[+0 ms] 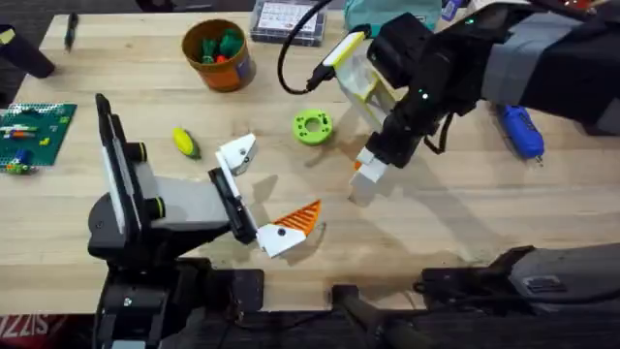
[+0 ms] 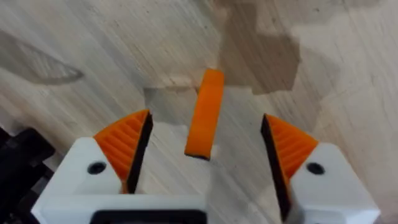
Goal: Pick up the gripper from the table and insert it into the empty holder that is missing its gripper. Then pick up a screw, insert it into the mounting hole, and use the screwdriver to tighten it. Finally, clean up the table by picking up the vegetable and placing it into the bucket.
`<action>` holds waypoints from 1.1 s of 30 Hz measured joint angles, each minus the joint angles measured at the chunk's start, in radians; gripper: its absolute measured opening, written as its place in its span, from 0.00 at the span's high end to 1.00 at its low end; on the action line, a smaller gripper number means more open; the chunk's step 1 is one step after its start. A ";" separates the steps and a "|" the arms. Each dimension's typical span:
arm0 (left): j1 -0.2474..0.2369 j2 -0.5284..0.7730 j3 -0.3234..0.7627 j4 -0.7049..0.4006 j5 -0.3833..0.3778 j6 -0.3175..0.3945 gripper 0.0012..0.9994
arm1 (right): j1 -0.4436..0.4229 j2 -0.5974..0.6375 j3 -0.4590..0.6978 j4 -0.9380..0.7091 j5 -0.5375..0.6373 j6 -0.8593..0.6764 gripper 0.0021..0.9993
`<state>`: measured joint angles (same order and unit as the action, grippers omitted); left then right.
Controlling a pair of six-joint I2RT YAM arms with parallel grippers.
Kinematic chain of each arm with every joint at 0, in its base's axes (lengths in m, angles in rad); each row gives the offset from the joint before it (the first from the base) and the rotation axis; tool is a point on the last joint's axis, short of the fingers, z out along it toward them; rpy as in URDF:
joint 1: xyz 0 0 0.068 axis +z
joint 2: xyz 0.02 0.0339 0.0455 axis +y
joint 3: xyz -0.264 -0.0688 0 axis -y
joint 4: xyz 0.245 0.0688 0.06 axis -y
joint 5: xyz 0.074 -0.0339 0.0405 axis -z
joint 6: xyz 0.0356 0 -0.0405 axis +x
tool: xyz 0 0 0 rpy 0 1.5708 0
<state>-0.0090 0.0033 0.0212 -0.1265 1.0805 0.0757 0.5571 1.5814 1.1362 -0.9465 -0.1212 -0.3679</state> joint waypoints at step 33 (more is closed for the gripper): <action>0.000 0.000 0.000 0.000 0.000 0.003 0.00 | -0.004 -0.197 0.229 -0.217 -0.038 0.268 1.00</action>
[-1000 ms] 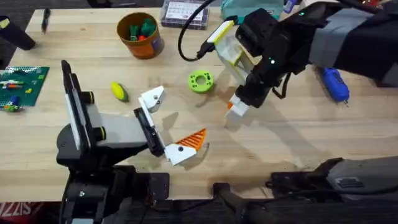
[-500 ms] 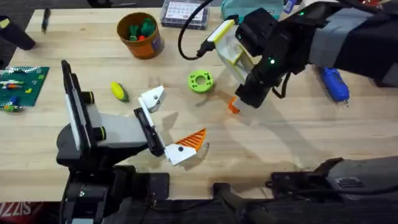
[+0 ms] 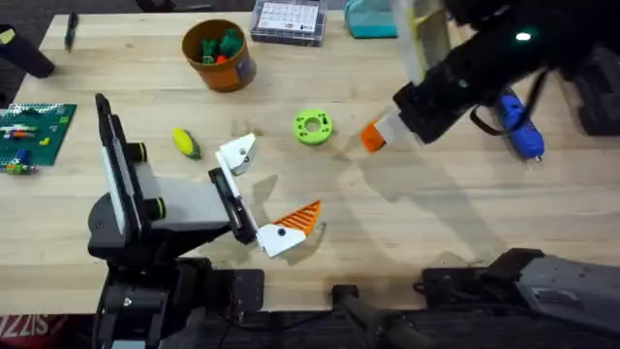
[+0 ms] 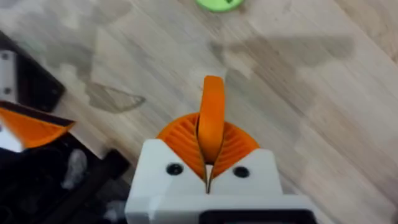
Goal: Pick up the gripper from the table and insert it into the empty holder that is missing its gripper. Then pick up a screw, insert it into the mounting hole, and use the screwdriver to tighten it. Finally, clean up the table by picking up the vegetable and placing it into the bucket.
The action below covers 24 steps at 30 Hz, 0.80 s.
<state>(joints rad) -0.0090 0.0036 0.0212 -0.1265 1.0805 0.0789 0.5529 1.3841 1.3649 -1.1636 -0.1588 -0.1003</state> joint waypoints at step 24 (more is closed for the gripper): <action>0.000 0.000 0.000 0.000 0.000 0.000 0.00 | -0.235 0.204 -0.386 0.747 -1.240 0.180 1.00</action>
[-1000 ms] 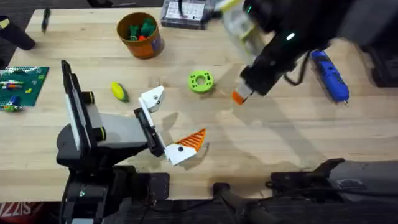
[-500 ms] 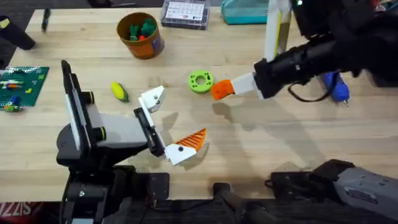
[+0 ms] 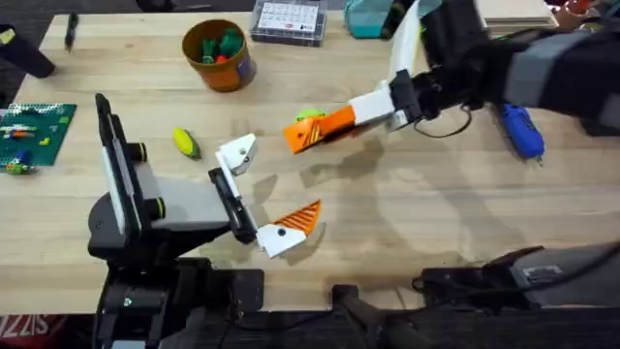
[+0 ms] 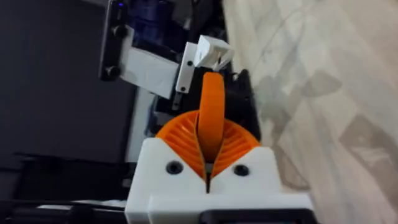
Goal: Pick up the gripper from the table and insert it into the empty holder that is missing its gripper. Then pick up a screw, insert it into the mounting hole, and use the screwdriver to tighten it. Finally, clean up the table by picking up the vegetable and placing it into the bucket.
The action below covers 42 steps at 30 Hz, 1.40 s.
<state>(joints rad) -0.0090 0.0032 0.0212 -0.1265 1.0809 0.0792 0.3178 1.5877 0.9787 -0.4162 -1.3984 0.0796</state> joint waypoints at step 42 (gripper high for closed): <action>0.000 0.000 0.000 0.000 0.000 0.000 0.00 | 0.144 0.154 -0.001 0.365 -0.081 0.492 1.00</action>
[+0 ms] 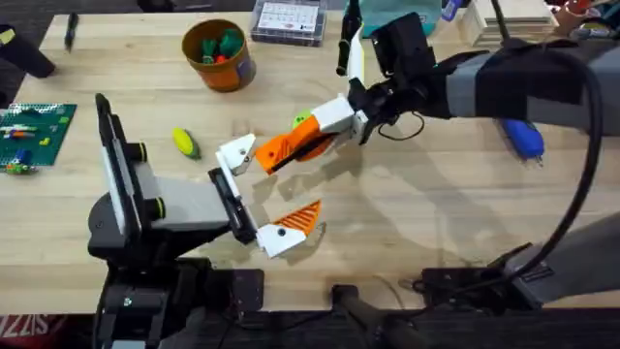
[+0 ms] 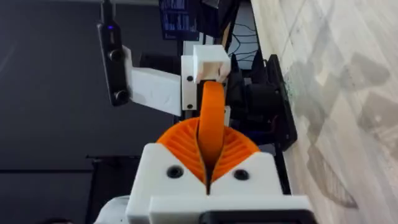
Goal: Pick up the gripper from the table and insert it into the empty holder that is missing its gripper. Then pick up a screw, insert it into the mounting hole, and use the screwdriver to tighten it. Finally, clean up the table by picking up the vegetable and placing it into the bucket.
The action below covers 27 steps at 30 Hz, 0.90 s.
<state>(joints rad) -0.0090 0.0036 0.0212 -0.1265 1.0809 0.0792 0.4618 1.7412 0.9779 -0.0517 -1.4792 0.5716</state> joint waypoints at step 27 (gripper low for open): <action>0.000 0.000 0.000 0.001 -0.011 0.006 0.00 | 0.044 0.026 -0.002 0.207 0.042 0.185 1.00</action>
<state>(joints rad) -0.0090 0.0036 0.0212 -0.1257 1.0702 0.0849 0.5060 1.7675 0.9760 0.1558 -1.4372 0.7563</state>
